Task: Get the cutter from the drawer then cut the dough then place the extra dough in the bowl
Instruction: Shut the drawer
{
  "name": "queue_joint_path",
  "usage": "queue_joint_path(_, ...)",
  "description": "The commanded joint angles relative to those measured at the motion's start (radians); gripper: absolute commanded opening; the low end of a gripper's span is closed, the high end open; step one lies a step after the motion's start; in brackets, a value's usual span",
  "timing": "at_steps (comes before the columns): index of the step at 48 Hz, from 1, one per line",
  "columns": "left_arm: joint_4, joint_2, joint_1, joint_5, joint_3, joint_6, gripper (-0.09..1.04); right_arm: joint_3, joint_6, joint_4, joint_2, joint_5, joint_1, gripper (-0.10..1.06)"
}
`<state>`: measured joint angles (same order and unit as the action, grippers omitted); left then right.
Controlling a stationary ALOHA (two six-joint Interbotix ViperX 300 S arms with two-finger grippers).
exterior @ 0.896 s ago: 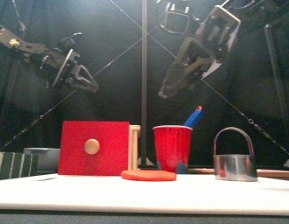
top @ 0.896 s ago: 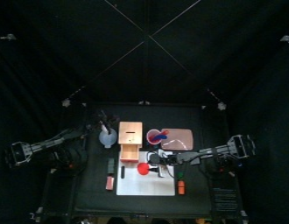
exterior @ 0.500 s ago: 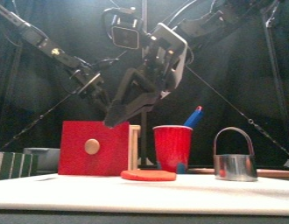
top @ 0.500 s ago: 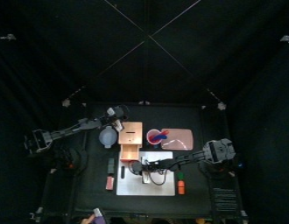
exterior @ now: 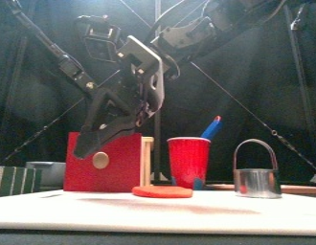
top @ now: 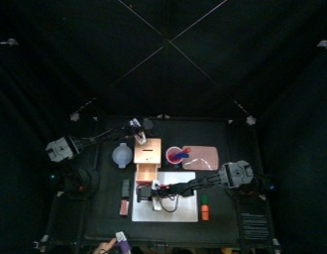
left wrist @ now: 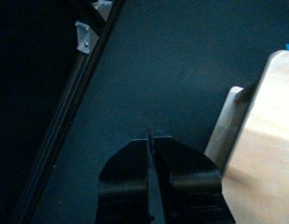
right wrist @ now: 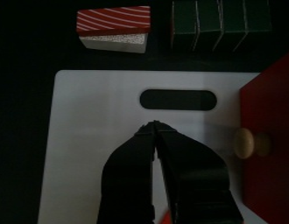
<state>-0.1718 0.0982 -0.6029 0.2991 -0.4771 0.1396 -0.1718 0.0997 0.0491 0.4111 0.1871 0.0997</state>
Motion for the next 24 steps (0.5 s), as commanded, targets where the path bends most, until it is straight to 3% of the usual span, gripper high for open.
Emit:
queue_joint_path(1, 0.028, -0.014, 0.005, -0.003, 0.018, 0.014, 0.41, 0.021, 0.000, 0.025, -0.025, 0.002, -0.034, 0.33)
queue_joint_path(24, 0.064, -0.009, 0.005, -0.023, 0.018, 0.026, 0.41, 0.032, 0.000, 0.175, -0.031, 0.018, -0.167, 0.33)
